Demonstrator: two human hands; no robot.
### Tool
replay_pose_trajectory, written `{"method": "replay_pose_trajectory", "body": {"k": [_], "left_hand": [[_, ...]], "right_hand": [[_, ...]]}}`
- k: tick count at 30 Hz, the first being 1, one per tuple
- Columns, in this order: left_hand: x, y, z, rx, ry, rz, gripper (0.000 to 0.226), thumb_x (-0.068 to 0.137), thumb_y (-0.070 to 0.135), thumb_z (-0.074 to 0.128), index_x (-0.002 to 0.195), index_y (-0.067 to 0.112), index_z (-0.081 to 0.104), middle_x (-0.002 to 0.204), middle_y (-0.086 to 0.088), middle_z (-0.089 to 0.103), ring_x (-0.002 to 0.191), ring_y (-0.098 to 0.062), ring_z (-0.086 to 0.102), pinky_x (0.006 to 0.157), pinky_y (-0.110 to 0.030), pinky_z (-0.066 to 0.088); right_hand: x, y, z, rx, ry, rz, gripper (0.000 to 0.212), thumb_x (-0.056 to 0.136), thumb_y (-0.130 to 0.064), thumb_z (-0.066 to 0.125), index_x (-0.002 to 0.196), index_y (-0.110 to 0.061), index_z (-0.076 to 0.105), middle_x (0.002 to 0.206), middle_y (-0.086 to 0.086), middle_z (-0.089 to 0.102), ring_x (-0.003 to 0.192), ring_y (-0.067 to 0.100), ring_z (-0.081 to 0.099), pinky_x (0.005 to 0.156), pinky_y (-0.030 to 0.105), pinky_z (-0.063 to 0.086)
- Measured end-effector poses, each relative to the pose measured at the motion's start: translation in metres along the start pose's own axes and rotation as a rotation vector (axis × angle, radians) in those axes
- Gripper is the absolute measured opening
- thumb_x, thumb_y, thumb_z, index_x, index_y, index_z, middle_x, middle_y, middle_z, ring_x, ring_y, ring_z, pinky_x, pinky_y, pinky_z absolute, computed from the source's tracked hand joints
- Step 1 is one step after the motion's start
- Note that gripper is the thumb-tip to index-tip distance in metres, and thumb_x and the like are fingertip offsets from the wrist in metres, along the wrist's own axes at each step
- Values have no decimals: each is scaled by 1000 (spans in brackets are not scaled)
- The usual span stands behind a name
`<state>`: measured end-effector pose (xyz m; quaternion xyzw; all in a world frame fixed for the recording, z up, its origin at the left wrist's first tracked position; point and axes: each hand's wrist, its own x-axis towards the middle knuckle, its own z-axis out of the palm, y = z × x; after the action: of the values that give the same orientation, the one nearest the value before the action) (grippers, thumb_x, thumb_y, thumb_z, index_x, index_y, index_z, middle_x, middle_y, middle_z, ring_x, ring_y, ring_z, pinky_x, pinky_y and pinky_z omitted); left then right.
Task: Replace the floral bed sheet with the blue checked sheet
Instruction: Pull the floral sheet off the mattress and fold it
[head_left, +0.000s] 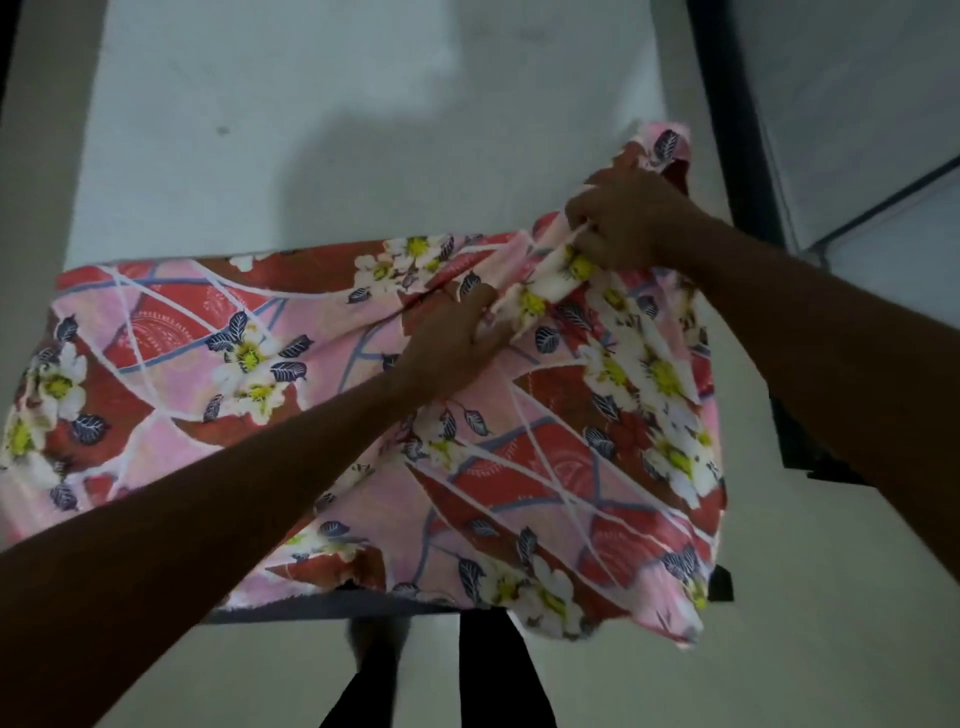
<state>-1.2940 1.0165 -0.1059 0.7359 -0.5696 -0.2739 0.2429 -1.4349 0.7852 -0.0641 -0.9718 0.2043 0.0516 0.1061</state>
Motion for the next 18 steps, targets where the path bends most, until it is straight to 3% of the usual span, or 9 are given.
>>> {"method": "replay_pose_trajectory", "body": {"k": [2, 5, 7, 9, 11, 14, 18], "left_hand": [[-24, 24, 19, -54, -119, 3, 38, 99, 41, 53, 127, 15, 54, 112, -4, 65, 93, -18, 59, 76, -29, 45], [-62, 52, 55, 9, -272, -11, 33, 99, 36, 55, 122, 13, 55, 94, -4, 65, 76, -17, 60, 66, -27, 43], [-89, 68, 82, 6, -324, -3, 34, 99, 35, 53, 126, 15, 54, 98, -5, 69, 81, -23, 66, 68, -27, 48], [-120, 83, 108, 1, -396, 29, 36, 100, 35, 50, 132, 18, 52, 102, -7, 71, 86, -26, 69, 72, -29, 52], [-152, 97, 130, 39, -459, 74, 39, 101, 37, 45, 132, 16, 51, 105, -9, 71, 90, -27, 68, 71, -25, 45], [-196, 110, 155, 77, -495, 158, 52, 93, 50, 40, 122, 10, 55, 102, -13, 70, 90, -30, 67, 70, -25, 39], [-226, 108, 177, 161, -498, 198, 44, 97, 48, 44, 121, 14, 57, 104, -11, 70, 92, -30, 67, 73, -30, 46]], "right_hand": [[-53, -3, 5, 24, -105, 90, 29, 87, -33, 57, 102, -15, 73, 91, 13, 69, 85, 28, 60, 84, 40, 49], [-134, -12, 22, 59, -213, 274, 42, 81, -42, 46, 99, -16, 73, 91, 7, 68, 87, 23, 60, 83, 35, 48], [-190, -20, 38, 99, -278, 411, 30, 86, -40, 52, 98, -21, 71, 100, 5, 66, 98, 22, 58, 92, 36, 43], [-245, -33, 57, 114, -316, 509, 11, 89, -35, 57, 89, -27, 64, 98, 2, 64, 94, 18, 55, 87, 32, 38], [-295, -53, 73, 102, -325, 583, 5, 88, -34, 59, 85, -30, 59, 88, -1, 58, 88, 19, 55, 79, 28, 37], [-352, -87, 92, 84, -304, 696, 6, 86, -34, 60, 83, -29, 63, 82, 0, 58, 79, 22, 55, 79, 32, 46], [-407, -115, 123, 22, -242, 755, 17, 87, -38, 56, 90, -26, 66, 87, 0, 62, 84, 22, 59, 79, 33, 41]]}}
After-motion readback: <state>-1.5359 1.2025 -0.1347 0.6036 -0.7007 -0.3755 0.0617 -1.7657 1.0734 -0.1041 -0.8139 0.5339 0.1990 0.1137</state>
